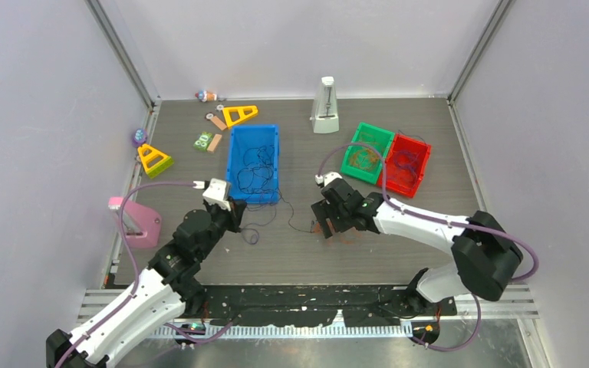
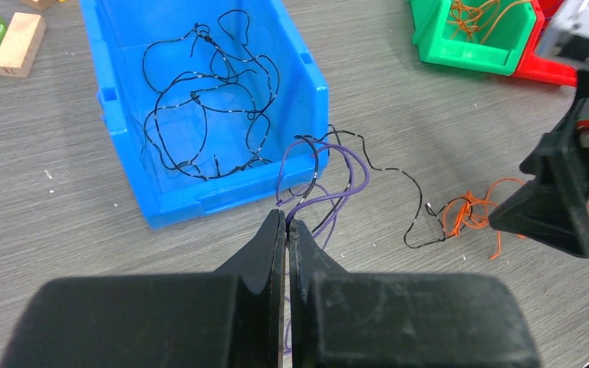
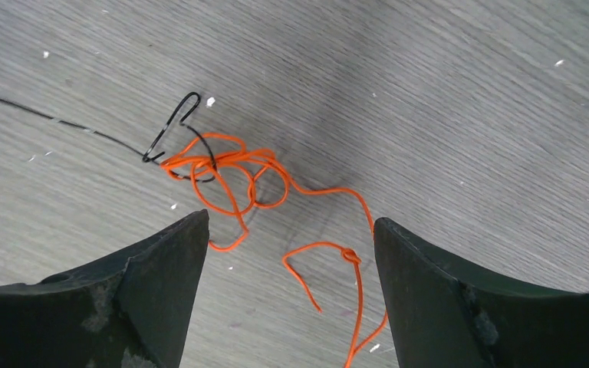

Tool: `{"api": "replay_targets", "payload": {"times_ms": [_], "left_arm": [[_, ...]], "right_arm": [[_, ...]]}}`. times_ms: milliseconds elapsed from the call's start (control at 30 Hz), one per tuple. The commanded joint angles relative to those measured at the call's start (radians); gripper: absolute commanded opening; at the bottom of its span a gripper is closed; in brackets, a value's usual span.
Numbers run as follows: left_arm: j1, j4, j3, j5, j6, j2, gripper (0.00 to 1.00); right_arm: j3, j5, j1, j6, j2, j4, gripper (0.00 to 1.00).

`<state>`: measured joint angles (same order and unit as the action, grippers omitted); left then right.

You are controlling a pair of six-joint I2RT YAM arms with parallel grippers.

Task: Untangle the cables
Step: Untie the cable.

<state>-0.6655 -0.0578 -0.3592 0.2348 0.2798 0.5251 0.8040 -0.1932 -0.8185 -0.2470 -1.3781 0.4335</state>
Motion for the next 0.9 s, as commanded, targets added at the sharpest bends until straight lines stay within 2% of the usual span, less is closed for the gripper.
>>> {"api": "replay_targets", "payload": {"times_ms": [0,100,200,233,267,300,367,533,667,733,867], "left_arm": [[0.005,0.015,-0.063,0.023,-0.018,-0.011,0.0],[0.006,0.001,-0.074,0.036,-0.024,-0.016,0.0],[0.005,-0.016,-0.089,0.057,-0.026,-0.028,0.0],[0.006,-0.023,-0.094,0.069,-0.029,-0.033,0.0],[0.006,-0.033,-0.1,0.084,-0.033,-0.039,0.0],[0.006,-0.048,-0.107,0.111,-0.032,-0.047,0.0],[0.006,-0.09,-0.124,0.18,-0.026,-0.065,0.0],[0.006,-0.173,-0.147,0.397,0.011,-0.12,0.0],[0.007,-0.218,-0.155,0.524,0.056,-0.137,0.0],[0.008,-0.22,-0.156,0.526,0.066,-0.133,0.0],[0.009,-0.188,-0.152,0.441,0.061,-0.109,0.0]], "right_arm": [[0.011,0.006,-0.007,-0.024,-0.065,-0.081,0.8],[-0.006,0.011,-0.007,-0.041,-0.096,-0.105,0.77],[-0.014,-0.021,-0.006,-0.069,-0.125,-0.109,0.63],[-0.016,-0.028,-0.004,-0.078,-0.129,-0.108,0.5],[-0.021,-0.041,-0.001,-0.099,-0.129,-0.105,0.41],[-0.027,-0.049,0.01,-0.111,-0.119,-0.106,0.25],[-0.057,-0.053,0.047,-0.151,-0.077,-0.11,0.09],[-0.173,-0.063,0.218,-0.254,0.12,-0.116,0.05],[-0.228,-0.148,0.374,-0.326,0.321,-0.065,0.05],[-0.239,-0.176,0.432,-0.338,0.435,-0.048,0.05],[-0.233,-0.149,0.449,-0.326,0.538,-0.041,0.05]]}}
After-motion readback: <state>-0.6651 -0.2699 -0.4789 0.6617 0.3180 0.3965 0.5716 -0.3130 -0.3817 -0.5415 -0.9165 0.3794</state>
